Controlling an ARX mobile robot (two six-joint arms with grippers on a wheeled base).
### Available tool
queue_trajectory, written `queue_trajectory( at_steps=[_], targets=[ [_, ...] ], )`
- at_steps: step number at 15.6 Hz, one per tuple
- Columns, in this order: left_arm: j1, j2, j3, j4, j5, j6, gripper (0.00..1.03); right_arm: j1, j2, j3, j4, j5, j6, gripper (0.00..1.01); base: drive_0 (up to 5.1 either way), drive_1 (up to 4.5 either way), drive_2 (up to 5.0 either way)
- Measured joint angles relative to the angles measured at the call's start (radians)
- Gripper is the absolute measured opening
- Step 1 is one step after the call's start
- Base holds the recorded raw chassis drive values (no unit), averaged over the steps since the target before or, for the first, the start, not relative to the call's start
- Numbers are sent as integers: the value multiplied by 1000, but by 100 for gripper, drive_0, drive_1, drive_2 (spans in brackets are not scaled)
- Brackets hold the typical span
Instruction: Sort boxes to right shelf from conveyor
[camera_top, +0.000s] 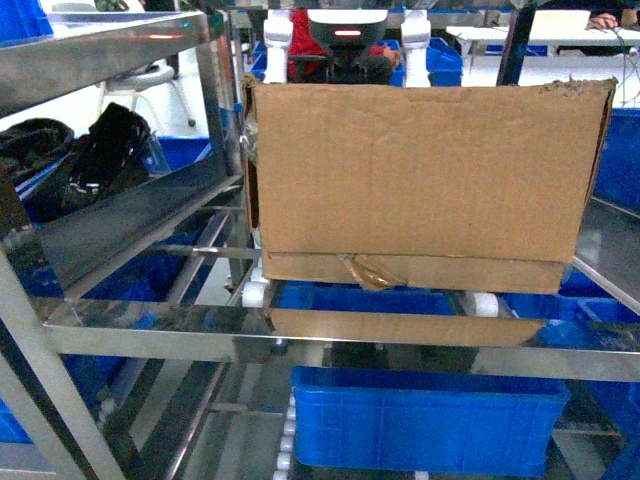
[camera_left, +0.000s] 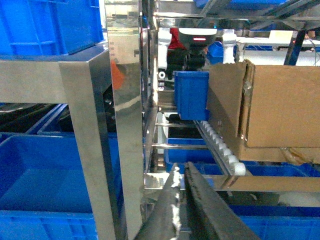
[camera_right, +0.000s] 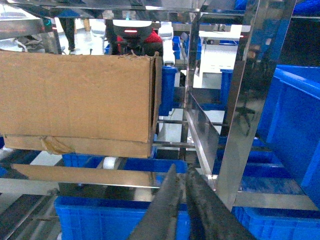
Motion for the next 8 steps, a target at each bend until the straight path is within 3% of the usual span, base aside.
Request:
queue_trajectory(
  at_steps=[8],
  targets=[
    [0, 0, 0, 0, 0, 0, 32, 0, 0, 0, 0, 0, 0, 33, 0, 0, 0]
  ],
)
